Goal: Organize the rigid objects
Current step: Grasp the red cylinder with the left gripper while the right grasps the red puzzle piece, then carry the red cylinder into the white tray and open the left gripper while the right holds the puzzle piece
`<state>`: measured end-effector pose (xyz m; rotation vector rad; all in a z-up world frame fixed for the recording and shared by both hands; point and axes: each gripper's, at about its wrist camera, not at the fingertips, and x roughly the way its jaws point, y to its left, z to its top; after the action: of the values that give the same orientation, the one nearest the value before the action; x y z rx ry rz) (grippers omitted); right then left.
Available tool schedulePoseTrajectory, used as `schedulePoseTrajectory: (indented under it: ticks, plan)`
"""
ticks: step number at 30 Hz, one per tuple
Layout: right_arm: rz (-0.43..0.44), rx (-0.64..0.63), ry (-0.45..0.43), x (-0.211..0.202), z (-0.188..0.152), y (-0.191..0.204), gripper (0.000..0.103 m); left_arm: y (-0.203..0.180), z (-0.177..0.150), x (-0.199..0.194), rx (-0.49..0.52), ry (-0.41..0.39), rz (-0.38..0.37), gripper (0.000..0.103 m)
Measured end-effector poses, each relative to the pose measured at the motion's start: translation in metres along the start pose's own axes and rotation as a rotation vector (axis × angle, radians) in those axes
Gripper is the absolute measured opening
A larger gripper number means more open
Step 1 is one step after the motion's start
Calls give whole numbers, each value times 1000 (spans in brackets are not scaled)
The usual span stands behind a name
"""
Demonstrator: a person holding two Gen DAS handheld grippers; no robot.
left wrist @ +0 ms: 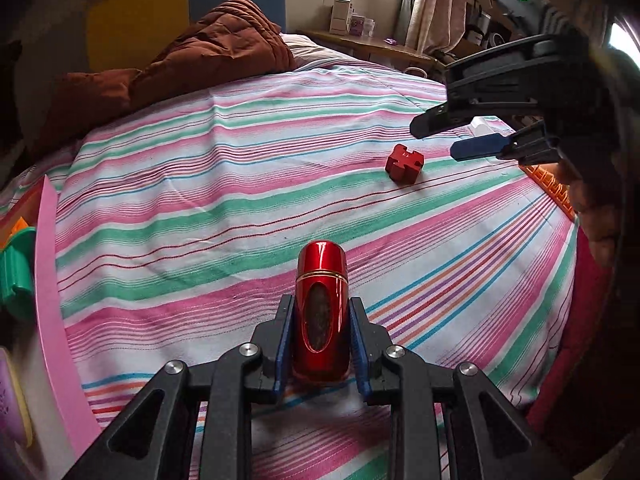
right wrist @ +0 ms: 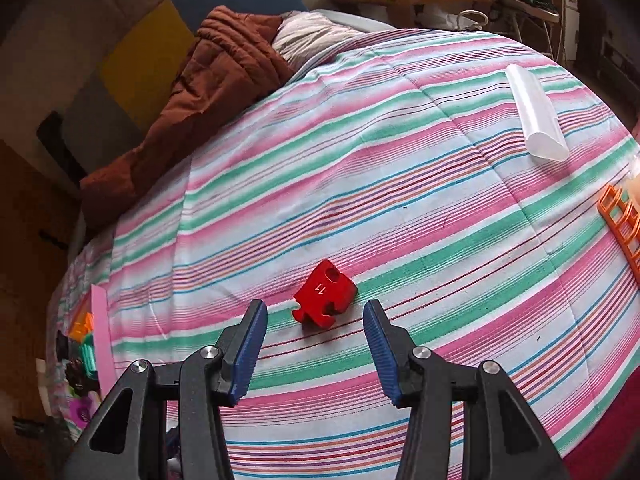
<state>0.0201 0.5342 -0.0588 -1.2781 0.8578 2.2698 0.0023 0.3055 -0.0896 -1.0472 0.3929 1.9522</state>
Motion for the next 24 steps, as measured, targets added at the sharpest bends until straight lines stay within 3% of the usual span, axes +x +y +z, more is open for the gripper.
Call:
schedulePoseTrajectory:
  ticks: [3, 8, 9, 11, 14, 18, 24]
  plan:
    - [-49, -52, 55, 19, 8, 6, 50, 2, -3, -2, -8, -11, -7, 27]
    - [-59, -26, 118, 48, 16, 7, 52, 6, -7, -4, -21, -27, -16, 27]
    - [-62, -38, 120, 52, 16, 9, 57, 6, -7, -4, -22, -30, -15, 27]
    - [-99, -119, 102, 56, 16, 20, 58, 5, -8, -5, -19, -34, -13, 27]
    - [-213, -253, 88, 60, 8, 37, 35, 5, -11, -6, -21, -38, -14, 27]
    - [-195, -302, 97, 60, 1, 43, 35, 3, -13, -7, -23, -44, -6, 27]
    - [-151, -271, 108, 62, 3, 35, 38, 1, -15, -9, -14, -44, 6, 28]
